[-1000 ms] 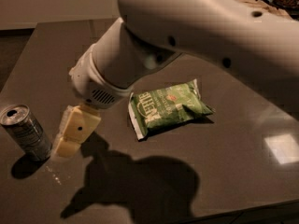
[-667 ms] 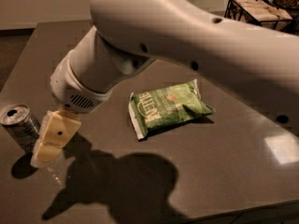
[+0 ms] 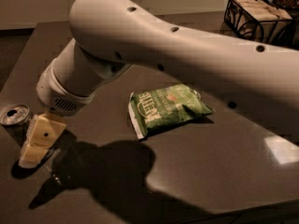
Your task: Knock redbull can over
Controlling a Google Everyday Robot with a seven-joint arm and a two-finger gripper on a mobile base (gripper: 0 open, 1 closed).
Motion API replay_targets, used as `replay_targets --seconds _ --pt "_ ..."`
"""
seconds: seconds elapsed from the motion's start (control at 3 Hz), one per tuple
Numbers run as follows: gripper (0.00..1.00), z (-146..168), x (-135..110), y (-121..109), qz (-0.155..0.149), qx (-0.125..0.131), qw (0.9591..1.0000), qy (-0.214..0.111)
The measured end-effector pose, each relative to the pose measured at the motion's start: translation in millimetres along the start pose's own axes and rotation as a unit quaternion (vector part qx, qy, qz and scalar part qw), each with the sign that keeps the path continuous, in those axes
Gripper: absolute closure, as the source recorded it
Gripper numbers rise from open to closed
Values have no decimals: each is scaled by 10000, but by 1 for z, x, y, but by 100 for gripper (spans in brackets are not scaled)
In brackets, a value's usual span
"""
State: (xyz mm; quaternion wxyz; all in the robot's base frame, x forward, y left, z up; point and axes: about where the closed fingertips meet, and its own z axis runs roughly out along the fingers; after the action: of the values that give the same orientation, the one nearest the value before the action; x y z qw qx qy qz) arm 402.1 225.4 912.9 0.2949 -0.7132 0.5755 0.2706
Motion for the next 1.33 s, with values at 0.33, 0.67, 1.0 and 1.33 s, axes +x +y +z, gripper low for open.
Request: replay_targets --seconds 0.33,0.67,1.0,1.33 --pt "0 8 -5 -1 -6 -61 10000 -49" --pt "16 13 -14 0 -56 -106 9999 -89" --pt "39 15 -23 2 -102 -170 9997 -125" --pt "62 14 -29 5 -104 -286 9993 -198"
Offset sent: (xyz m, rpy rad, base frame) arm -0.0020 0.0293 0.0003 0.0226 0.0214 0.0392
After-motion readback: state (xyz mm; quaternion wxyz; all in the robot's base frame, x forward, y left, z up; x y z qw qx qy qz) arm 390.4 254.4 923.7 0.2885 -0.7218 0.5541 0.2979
